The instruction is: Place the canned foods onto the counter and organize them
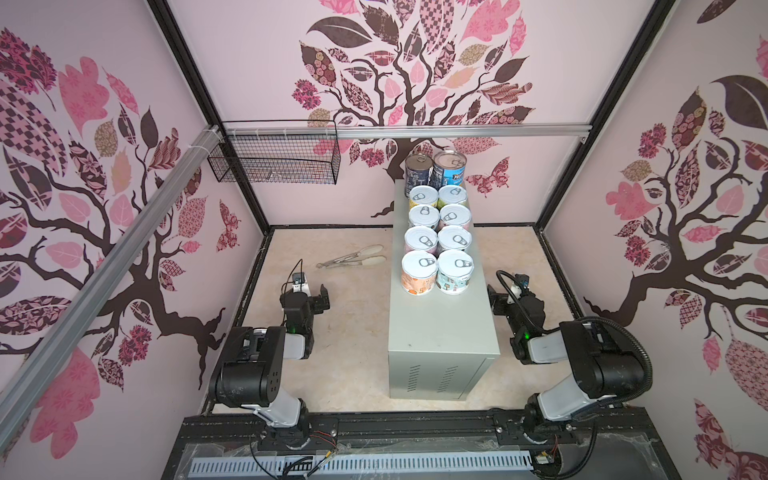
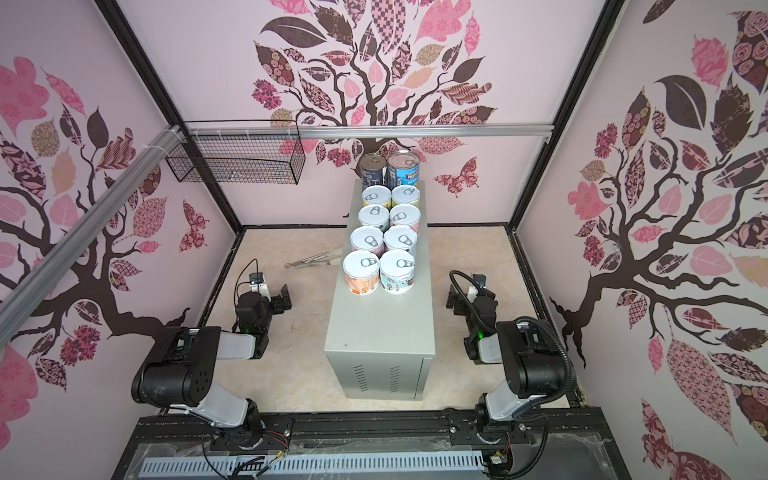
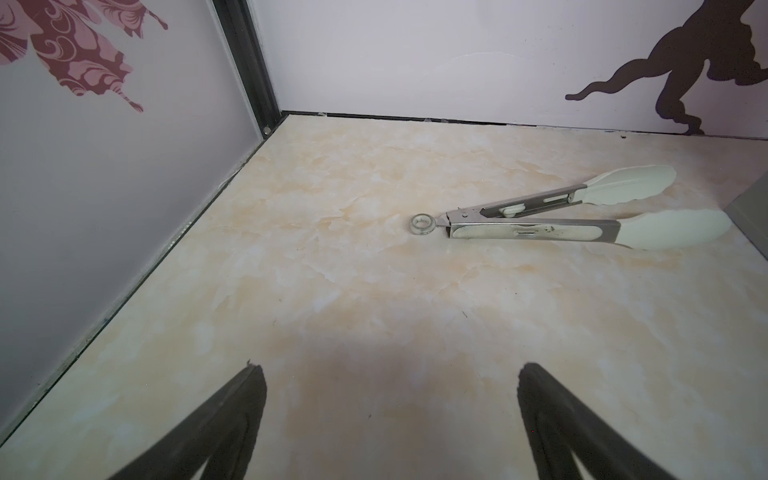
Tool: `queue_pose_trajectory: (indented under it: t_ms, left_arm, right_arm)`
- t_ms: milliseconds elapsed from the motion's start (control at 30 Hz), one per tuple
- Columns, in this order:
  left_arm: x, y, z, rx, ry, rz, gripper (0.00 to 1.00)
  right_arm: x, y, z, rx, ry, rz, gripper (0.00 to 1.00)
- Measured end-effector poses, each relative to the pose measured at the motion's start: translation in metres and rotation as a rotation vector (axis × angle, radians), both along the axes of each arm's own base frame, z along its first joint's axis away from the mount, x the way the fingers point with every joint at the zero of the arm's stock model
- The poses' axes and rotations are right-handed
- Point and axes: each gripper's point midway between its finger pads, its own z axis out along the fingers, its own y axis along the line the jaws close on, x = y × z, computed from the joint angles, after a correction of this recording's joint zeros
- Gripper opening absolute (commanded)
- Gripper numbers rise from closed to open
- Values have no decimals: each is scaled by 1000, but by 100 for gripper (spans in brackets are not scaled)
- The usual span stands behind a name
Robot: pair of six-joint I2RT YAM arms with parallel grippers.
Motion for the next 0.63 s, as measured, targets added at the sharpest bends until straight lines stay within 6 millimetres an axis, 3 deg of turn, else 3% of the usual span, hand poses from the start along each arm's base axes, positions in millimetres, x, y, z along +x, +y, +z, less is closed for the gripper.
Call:
queue_pose_trajectory:
  t_ms: [633]
  left_arm:
    - [0,0,-1,0,5,0,98]
  right_arm:
    - [-1,0,-2,0,10,1,100]
